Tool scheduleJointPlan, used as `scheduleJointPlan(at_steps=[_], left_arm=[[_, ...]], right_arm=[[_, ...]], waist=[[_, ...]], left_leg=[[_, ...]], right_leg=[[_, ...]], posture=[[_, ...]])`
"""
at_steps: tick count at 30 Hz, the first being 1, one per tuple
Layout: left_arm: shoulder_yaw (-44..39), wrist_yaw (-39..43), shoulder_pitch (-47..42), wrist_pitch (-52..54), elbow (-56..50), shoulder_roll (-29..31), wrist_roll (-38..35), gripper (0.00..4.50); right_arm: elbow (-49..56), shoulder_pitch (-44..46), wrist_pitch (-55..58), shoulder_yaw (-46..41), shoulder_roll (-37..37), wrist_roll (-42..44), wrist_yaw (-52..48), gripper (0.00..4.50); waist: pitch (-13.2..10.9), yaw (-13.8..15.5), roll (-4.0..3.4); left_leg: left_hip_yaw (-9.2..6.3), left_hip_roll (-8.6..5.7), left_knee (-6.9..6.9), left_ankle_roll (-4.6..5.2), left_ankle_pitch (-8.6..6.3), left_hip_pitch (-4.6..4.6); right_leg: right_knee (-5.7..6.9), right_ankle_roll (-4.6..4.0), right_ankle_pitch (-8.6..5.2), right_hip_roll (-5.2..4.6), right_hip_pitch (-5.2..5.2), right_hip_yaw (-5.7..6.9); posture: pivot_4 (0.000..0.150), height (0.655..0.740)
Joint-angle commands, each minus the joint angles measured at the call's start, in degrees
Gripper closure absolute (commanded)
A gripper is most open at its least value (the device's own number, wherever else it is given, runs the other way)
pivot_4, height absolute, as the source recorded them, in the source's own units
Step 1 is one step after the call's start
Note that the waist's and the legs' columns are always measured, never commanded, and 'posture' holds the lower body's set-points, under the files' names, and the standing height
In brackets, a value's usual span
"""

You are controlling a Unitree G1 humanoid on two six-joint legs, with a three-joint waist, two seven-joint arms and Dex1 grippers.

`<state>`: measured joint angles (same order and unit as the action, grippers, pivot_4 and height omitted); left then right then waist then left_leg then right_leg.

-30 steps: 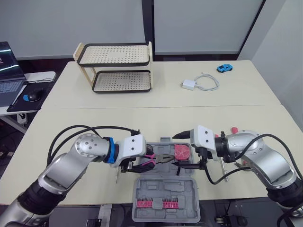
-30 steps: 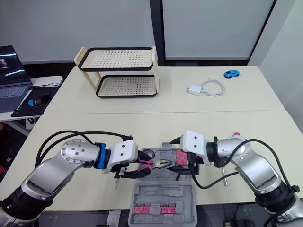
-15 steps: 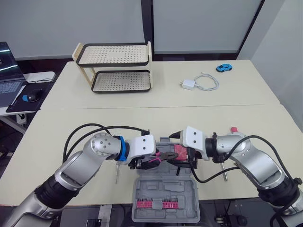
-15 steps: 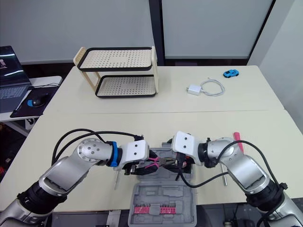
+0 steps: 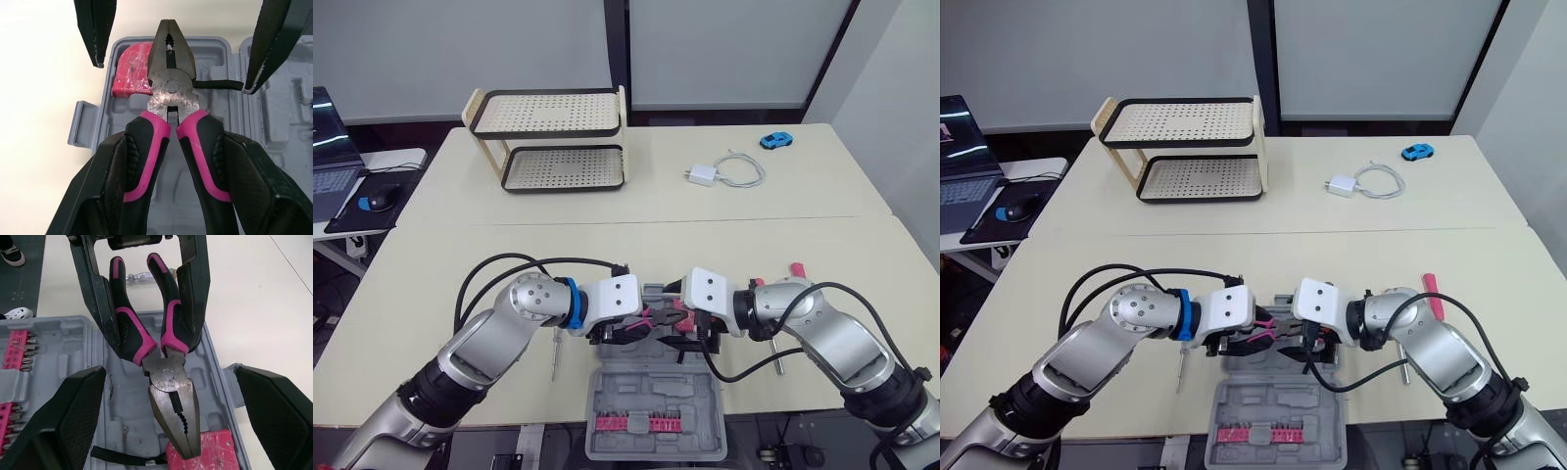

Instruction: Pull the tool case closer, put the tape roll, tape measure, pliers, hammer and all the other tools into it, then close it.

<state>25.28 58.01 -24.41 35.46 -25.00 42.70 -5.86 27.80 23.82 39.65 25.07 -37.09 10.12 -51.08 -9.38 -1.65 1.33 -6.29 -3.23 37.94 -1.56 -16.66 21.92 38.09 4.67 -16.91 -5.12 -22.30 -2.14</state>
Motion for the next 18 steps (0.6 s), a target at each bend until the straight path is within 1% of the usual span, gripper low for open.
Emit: scheduleJointPlan(at_steps=[1,3,11,18], left_arm=[[-0.7,-0.5,-0.7,-1.6,-1.3,-0.7,0.4,2.02],[-0.7,-0.5,-0.8,-1.7,-1.2,-0.9,0.5,2.02],[-1.0,-0.4,-0.9,-1.4,-1.4,-1.6,0.1,2.02],[-0.4,0.3,-0.6,-1.8,-1.2,-1.0,0.8,2.02]], right_arm=[[0.8,1.3,0.5,0.3,0.5,-0.2,0.0,0.99],[1.0,1.6,1.2,0.9,0.4,0.1,-0.5,1.69],[0.6,2.5,2.2,2.7,0.6,-0.9,-0.8,1.69],[-0.3,3.7,2.3,3.0,1.8,-1.1,-0.9,1.69]], waist=[[0.0,0.0,0.00],[0.0,0.0,0.00],[0.0,0.0,0.00],[0.0,0.0,0.00]], left_leg=[[0.00,0.00,0.00,0.00,0.00,0.00],[0.00,0.00,0.00,0.00,0.00,0.00],[0.00,0.00,0.01,0.00,0.00,0.00],[0.00,-0.01,0.01,-0.02,0.01,0.00]], right_leg=[[0.00,0.00,0.00,0.00,0.00,0.00],[0.00,0.00,0.00,0.00,0.00,0.00],[0.01,0.00,0.00,0.00,0.00,0.00],[0.01,0.00,0.00,0.00,0.00,-0.01]], posture=[[0.150,0.7400],[0.150,0.7400],[0.150,0.7400],[0.150,0.7400]])
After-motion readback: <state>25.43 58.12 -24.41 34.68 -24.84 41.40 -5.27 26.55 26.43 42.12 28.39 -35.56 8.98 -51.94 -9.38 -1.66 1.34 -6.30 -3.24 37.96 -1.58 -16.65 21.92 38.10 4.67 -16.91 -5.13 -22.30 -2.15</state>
